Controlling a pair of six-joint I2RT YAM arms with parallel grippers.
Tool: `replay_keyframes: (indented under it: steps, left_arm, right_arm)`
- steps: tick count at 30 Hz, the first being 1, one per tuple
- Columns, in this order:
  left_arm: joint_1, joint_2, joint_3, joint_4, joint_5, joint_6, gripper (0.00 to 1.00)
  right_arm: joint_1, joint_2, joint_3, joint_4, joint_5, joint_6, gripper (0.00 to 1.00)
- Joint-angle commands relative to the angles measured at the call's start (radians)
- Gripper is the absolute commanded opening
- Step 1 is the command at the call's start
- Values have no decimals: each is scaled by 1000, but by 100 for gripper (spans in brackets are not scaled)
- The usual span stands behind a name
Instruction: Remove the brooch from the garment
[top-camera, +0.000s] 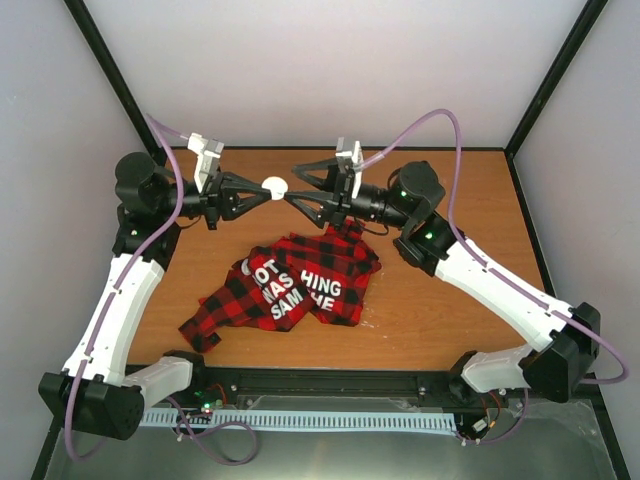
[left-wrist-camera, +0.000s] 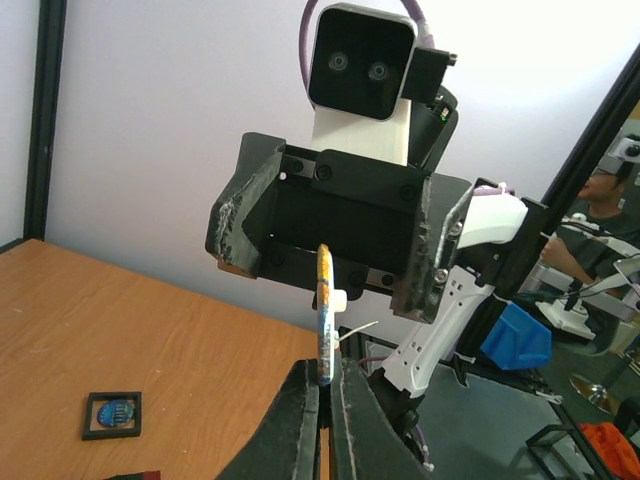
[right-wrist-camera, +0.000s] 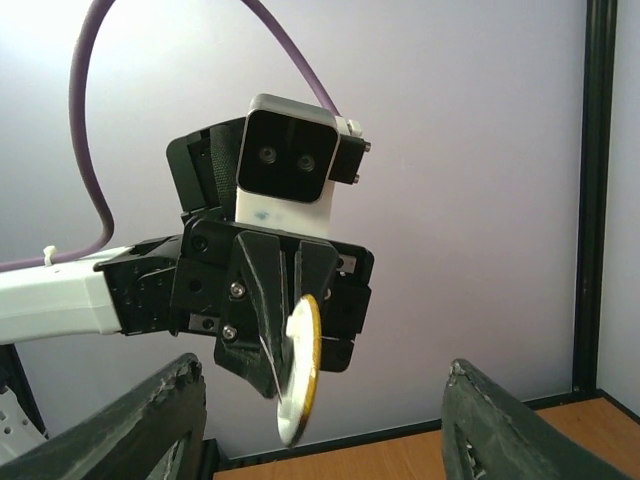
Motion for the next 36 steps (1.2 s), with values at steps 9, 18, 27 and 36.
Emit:
replay_keyframes:
  steps: [9, 18, 27, 36]
  left_arm:
    - [1, -5, 7, -21, -73, 6, 1]
    - [1, -6, 9, -53, -80, 55, 1]
    - [1, -16, 6, -74, -97, 100, 1]
    - [1, -20, 6, -88, -94, 118, 1]
  right_arm:
    - [33, 77, 91, -36, -13, -1, 52]
    - [38, 81, 69, 17, -7, 18, 31]
    - [38, 98, 75, 27, -25, 42, 22]
    - [40, 100, 70, 27, -14, 53, 20]
